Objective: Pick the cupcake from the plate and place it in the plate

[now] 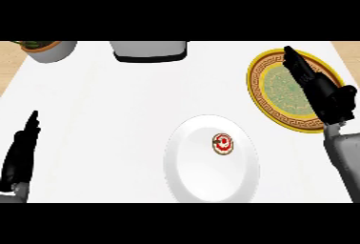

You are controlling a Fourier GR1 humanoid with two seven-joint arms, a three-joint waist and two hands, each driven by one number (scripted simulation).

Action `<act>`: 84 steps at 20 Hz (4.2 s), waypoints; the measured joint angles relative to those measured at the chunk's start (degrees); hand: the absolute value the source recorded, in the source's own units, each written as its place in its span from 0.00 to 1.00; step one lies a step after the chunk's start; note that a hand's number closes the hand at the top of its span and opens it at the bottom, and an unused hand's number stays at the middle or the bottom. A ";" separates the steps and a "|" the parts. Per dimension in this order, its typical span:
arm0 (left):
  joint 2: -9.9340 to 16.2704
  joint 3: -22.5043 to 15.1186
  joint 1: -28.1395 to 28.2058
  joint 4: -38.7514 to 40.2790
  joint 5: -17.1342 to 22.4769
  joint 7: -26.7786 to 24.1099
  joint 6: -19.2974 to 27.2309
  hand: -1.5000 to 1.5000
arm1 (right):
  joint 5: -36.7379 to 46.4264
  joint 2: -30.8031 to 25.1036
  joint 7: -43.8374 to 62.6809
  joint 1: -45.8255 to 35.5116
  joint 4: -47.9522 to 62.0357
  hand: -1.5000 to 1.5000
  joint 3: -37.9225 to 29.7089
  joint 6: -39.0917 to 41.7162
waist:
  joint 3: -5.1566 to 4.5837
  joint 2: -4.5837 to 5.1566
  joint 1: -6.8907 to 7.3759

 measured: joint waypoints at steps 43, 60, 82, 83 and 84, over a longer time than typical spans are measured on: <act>-8.81 -0.84 -1.42 -0.52 6.14 -16.37 -17.44 0.50 | 65.53 25.90 62.53 15.61 -23.37 0.00 29.90 -15.58 | -2.45 -0.02 -0.24; -10.62 0.48 -1.57 -2.02 3.84 -14.86 -18.69 0.50 | 60.37 25.78 63.12 12.27 -16.77 0.00 23.60 -5.91 | -2.37 0.21 0.32; -14.37 6.41 -2.69 -1.23 -0.69 -13.19 -23.36 0.50 | 57.78 25.92 54.72 9.26 -1.55 1.00 20.44 -9.18 | -2.56 -0.14 0.15; -14.55 6.58 -2.49 -1.41 -1.01 -13.23 -23.42 0.50 | 58.60 25.89 54.62 9.37 -1.70 1.00 20.86 -9.53 | -2.58 -0.17 0.13; -14.58 6.56 -2.08 -2.01 -1.25 -12.95 -23.42 0.50 | 59.93 25.78 54.62 9.17 -1.86 1.00 21.17 -9.67 | -2.57 -0.17 0.14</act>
